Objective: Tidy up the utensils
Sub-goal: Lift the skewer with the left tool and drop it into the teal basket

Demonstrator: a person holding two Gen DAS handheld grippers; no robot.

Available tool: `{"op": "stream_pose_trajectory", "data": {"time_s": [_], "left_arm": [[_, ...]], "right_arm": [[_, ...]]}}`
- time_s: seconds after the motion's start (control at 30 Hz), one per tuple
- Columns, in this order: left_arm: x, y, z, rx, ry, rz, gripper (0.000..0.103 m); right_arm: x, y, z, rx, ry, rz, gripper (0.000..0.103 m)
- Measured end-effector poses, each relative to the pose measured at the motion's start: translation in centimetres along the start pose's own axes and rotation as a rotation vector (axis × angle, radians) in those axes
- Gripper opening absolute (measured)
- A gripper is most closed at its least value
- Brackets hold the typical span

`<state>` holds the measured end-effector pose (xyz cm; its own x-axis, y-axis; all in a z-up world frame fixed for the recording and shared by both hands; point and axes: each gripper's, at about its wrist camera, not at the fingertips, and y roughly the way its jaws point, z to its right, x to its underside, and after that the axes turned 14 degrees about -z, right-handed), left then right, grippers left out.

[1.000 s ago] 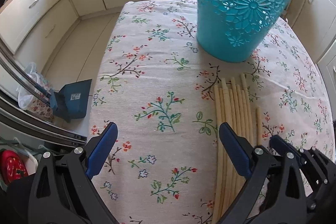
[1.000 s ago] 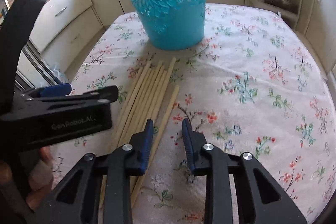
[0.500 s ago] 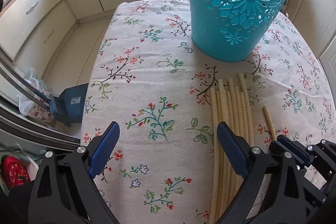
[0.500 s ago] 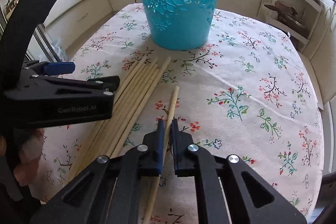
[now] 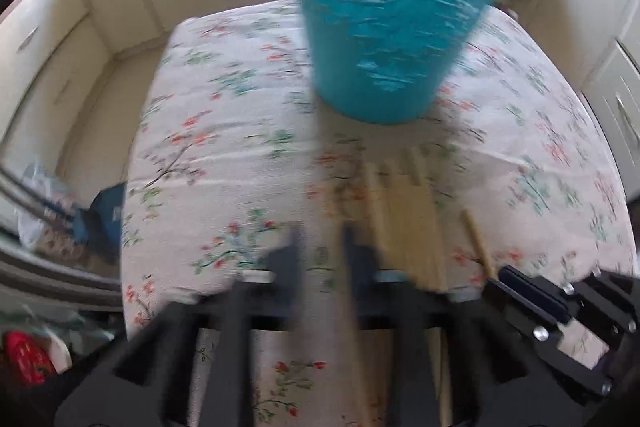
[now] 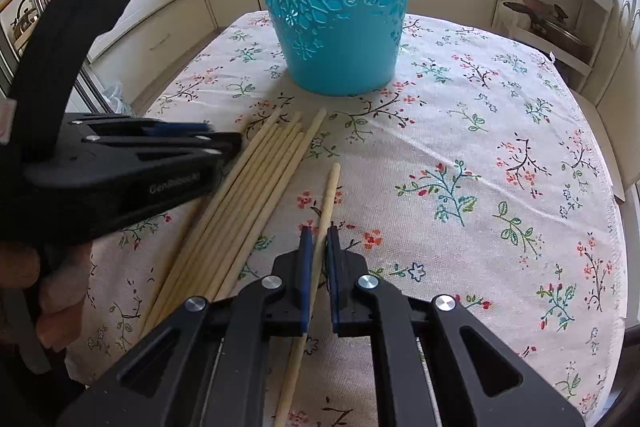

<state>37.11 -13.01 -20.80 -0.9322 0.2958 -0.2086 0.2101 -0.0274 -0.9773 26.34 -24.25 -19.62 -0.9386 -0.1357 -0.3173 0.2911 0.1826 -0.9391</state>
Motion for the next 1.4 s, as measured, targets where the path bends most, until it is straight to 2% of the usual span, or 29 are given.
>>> {"op": "stream_pose_trajectory", "data": {"time_s": [0.07,0.13,0.27,0.37,0.47,0.5,0.57,0.67,0.73,0.83,1.0,1.23,1.3,1.33,1.37,1.4], "left_arm": [[0.2,-0.2,0.5,0.002,0.043,-0.022,0.005],[0.5,-1.1,-0.2,0.073,0.049,-0.06,0.005],[0.3,-7.8,-3.0,0.157,0.008,0.035,0.005],[-1.4,-16.4,-4.5,0.174,-0.017,0.232,0.005],[-3.8,-21.5,-4.3,0.178,-0.029,0.408,0.005],[-5.0,-23.1,-3.8,0.166,-0.044,0.501,0.005],[-6.9,-24.3,-3.0,0.177,-0.061,0.601,0.005],[-9.9,-24.8,-1.7,0.118,-0.118,0.766,0.005],[-11.5,-24.3,-1.6,0.086,-0.162,0.815,0.005],[-13.6,-22.1,-1.6,0.058,-0.222,0.833,0.005],[-15.8,-17.1,-1.4,0.032,-0.236,0.748,0.005],[-14.7,-13.0,-0.9,-0.017,-0.143,0.581,0.006],[-13.7,-12.4,-1.3,-0.019,-0.129,0.544,0.01],[-13.0,-12.3,-1.6,-0.022,-0.13,0.533,0.018],[-12.0,-12.3,-2.0,-0.027,-0.137,0.525,0.036],[-11.0,-12.4,-2.4,-0.033,-0.146,0.527,0.045]], "right_arm": [[0.0,0.0,0.1,-0.006,0.009,0.0,0.008],[0.0,0.0,0.2,-0.017,0.021,-0.005,0.008],[-0.1,0.0,0.6,-0.047,0.045,-0.015,0.008],[0.0,0.0,0.6,-0.053,0.048,-0.015,0.008],[0.0,0.1,0.6,-0.061,0.052,-0.015,0.009],[0.1,0.1,0.6,-0.063,0.053,-0.015,0.009],[0.0,0.1,0.8,-0.064,0.055,-0.013,0.009],[0.0,0.1,0.7,-0.062,0.054,-0.008,0.01],[0.0,0.1,0.6,-0.056,0.048,-0.005,0.01],[0.0,0.1,0.2,-0.039,0.032,0.001,0.01],[0.1,0.2,0.2,-0.033,0.022,0.003,0.01],[-0.1,0.3,0.4,-0.042,0.018,-0.001,0.01],[-0.1,0.2,0.5,-0.045,0.016,-0.009,0.01],[-0.1,0.1,0.7,-0.052,0.024,-0.014,0.01],[0.0,0.1,0.9,-0.062,0.035,-0.019,0.01],[0.0,0.0,1.1,-0.069,0.042,-0.021,0.01]]}}
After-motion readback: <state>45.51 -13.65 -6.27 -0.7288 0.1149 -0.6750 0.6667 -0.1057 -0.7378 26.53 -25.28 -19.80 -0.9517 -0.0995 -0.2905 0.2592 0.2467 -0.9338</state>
